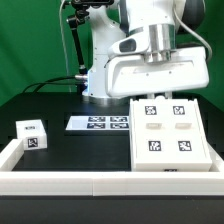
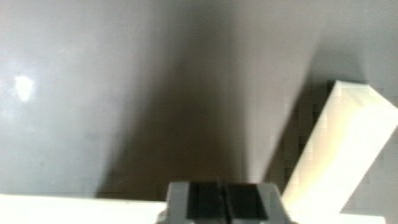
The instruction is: Assemble cabinet
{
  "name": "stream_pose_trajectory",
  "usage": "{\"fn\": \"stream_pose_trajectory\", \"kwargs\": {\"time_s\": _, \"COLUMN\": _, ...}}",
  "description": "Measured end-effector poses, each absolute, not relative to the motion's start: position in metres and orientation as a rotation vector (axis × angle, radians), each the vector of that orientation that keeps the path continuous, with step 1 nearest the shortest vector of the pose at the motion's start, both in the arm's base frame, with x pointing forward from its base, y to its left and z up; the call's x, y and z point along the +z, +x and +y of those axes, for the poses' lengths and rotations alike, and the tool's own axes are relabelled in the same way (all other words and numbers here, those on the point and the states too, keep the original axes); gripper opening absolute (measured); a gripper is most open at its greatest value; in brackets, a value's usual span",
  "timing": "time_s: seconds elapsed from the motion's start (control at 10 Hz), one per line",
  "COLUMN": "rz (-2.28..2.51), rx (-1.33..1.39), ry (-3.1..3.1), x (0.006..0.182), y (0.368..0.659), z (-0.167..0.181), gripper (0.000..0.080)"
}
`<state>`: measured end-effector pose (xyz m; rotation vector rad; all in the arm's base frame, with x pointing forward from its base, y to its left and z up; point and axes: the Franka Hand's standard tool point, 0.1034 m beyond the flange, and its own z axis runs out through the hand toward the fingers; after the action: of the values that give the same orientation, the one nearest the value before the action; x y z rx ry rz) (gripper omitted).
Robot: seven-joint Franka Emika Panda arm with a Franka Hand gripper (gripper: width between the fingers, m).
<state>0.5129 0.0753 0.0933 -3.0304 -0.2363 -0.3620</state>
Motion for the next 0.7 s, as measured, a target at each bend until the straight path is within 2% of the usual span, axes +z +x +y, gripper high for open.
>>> {"fn": "stream_pose_trajectory", "kwargs": {"time_s": 0.1, "rz": -0.244, "rx": -0.376, "ry": -3.027, "x": 0.099, "y": 0.518, "z": 0.077, "gripper": 0.0001}}
{"fn": "stream_pose_trajectory", "kwargs": {"time_s": 0.2, "rz": -0.242, "rx": -0.369, "ry": -3.029, "x": 0.094, "y": 0.515, "z": 0.076, "gripper": 0.0001}}
{"fn": "stream_pose_trajectory", "kwargs": {"time_s": 0.5, "rz": -0.243, "rx": -0.358, "ry": -3.029, "x": 0.095, "y": 0.515, "z": 0.076, "gripper": 0.0001}}
{"fn": "stream_pose_trajectory", "kwargs": {"time_s": 0.7, "rz": -0.244, "rx": -0.313, "ry": -3.028, "x": 0.112, "y": 0.523, "z": 0.076, "gripper": 0.0001}}
